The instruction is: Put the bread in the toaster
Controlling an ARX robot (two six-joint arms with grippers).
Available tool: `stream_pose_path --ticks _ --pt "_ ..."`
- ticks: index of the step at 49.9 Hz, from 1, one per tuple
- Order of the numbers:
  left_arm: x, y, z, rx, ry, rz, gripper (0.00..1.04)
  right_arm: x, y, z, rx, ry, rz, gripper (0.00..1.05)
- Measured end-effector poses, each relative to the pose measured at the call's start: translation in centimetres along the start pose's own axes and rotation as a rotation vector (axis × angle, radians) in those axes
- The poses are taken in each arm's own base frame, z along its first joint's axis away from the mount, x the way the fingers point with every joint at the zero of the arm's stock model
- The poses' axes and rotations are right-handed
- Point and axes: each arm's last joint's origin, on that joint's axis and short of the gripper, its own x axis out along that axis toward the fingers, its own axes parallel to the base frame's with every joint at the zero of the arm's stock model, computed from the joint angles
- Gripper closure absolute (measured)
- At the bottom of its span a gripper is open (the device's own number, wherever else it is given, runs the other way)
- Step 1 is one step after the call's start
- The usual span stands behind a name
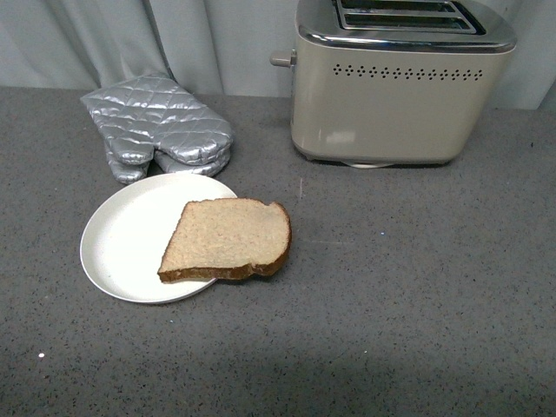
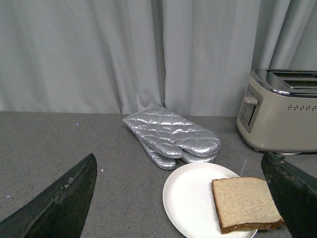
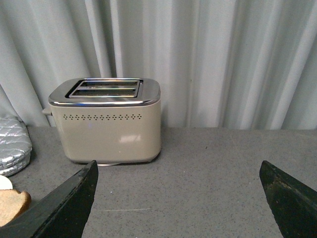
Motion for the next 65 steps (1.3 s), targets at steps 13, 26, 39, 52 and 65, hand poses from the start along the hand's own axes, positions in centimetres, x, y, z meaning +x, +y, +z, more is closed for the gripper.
stream_pose_path --ticks 13,26,39,52,65 --pt "0.0 0.0 0.0 0.0 0.0 0.0 0.07 0.0 0.0 0.0 0.0 0.0 0.0 0.1" --pt "0.0 0.0 0.0 0.0 0.0 0.0 0.07 0.0 0.0 0.0 0.0 0.0 0.0 0.1" --pt "1.2 -0.1 -1.2 -0.165 0.35 0.193 0.07 0.0 0.0 0.0 0.0 -0.001 0.0 0.1" --pt "8.7 0.4 -1.7 -0.253 0.452 0.173 0.07 0.0 0.0 0.0 0.0 -0.001 0.0 0.1" --pt "15.7 1.7 -5.8 -0.292 0.722 0.12 0.07 0.0 0.0 0.0 0.0 -0.001 0.001 0.1"
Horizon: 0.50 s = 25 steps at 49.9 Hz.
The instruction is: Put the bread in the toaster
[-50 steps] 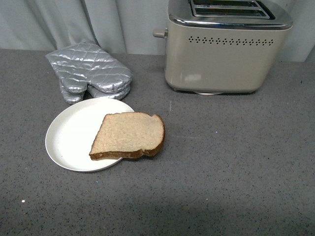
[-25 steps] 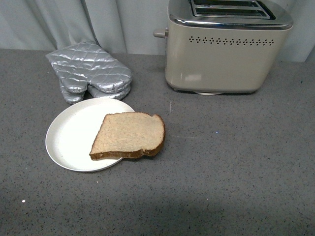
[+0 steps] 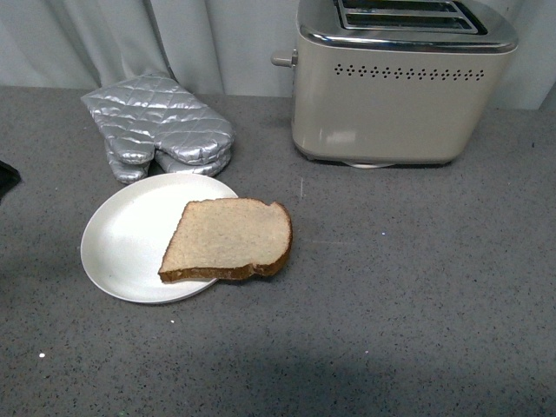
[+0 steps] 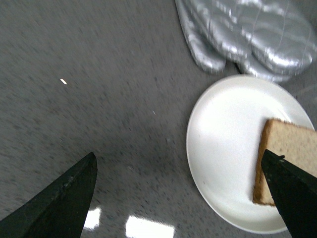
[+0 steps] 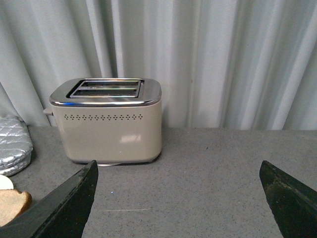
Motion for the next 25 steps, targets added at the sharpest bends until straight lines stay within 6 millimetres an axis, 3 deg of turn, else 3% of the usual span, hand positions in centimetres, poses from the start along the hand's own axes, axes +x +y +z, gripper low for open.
stream_pose_path --ticks 8,25 --pt "3.3 -0.2 -0.1 0.002 0.149 -0.024 0.07 0.0 0.0 0.0 0.0 0.0 -0.001 0.1" --pt "7.8 -0.8 0.8 0.065 0.211 0.021 0.07 0.0 0.0 0.0 0.0 0.0 0.0 0.1"
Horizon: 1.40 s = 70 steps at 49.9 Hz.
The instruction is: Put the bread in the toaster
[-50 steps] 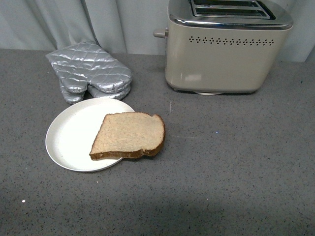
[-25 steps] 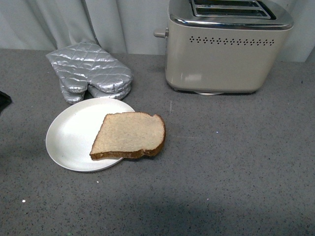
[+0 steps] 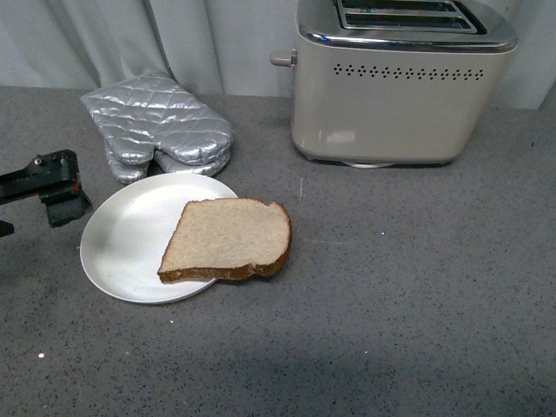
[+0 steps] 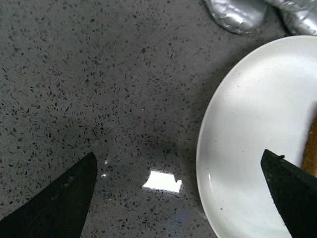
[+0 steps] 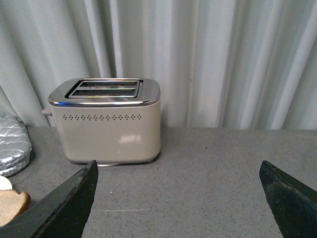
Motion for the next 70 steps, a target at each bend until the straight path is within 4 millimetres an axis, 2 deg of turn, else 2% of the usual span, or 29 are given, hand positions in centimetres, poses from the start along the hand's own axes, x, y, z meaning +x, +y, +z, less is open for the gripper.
stream_pose_path --ticks 3,7,13,16,25,29,39,52,63,70 --pt "0.6 -0.1 -0.1 0.003 0.023 0.001 0.07 0.0 0.0 0.0 0.0 0.0 0.0 0.1" --pt "1.3 -0.1 -0.2 0.002 0.058 0.01 0.16 0.0 0.0 0.0 0.0 0.0 0.0 0.1" --pt "2.1 -0.4 -0.6 -0.01 0.109 -0.009 0.41 0.0 0.0 0.0 0.0 0.0 0.0 0.1" --pt "2.2 -0.6 -0.6 -0.014 0.115 -0.012 0.5 0.0 0.0 0.0 0.0 0.0 0.0 0.1" --pt "2.4 -1.2 -0.7 -0.026 0.146 -0.048 0.88 0.0 0.0 0.0 0.0 0.0 0.0 0.1" --pt "2.4 -1.3 -0.9 -0.039 0.164 -0.054 1.01 0.0 0.0 0.0 0.0 0.0 0.0 0.1" --pt "2.3 -1.6 -1.1 -0.093 0.19 -0.1 1.01 0.0 0.0 0.0 0.0 0.0 0.0 0.1" --pt "0.3 -2.7 -1.1 -0.178 0.205 -0.208 1.01 0.0 0.0 0.0 0.0 0.0 0.0 0.1" --pt "-0.5 -5.1 -1.2 -0.202 0.192 -0.279 1.01 0.0 0.0 0.0 0.0 0.0 0.0 0.1" --pt "-0.2 -7.9 -1.7 -0.21 0.218 -0.321 1.01 0.0 0.0 0.0 0.0 0.0 0.0 0.1"
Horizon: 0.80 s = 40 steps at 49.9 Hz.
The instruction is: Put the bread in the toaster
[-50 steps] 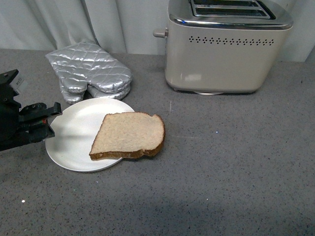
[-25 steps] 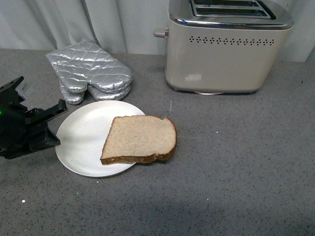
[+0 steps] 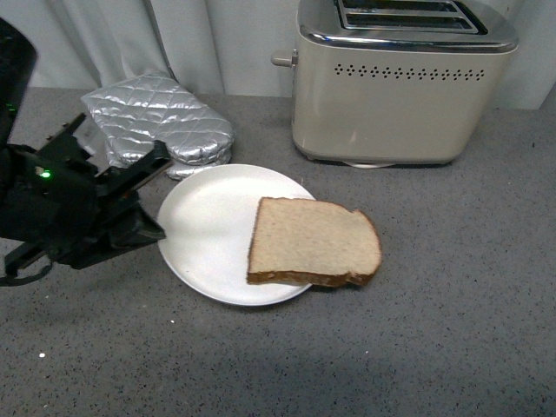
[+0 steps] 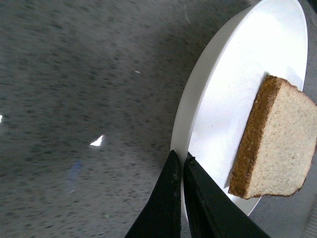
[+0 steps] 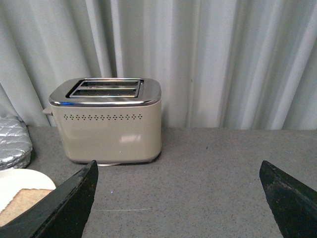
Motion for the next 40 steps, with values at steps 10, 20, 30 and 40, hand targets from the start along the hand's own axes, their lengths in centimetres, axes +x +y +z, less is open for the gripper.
stream_pose_path --ticks 10,20,30,40 --pt "3.6 -4.5 -1.1 0.037 0.057 -0.04 1.01 0.0 0.0 0.0 0.0 0.0 0.0 0.1" --pt "6.6 -7.7 -2.8 0.034 0.118 -0.064 1.01 0.0 0.0 0.0 0.0 0.0 0.0 0.1" --pt "8.3 -9.6 -4.1 -0.007 0.152 -0.078 1.01 0.0 0.0 0.0 0.0 0.0 0.0 0.1" --pt "7.6 -10.2 -3.9 0.01 0.056 -0.046 0.81 0.0 0.0 0.0 0.0 0.0 0.0 0.1"
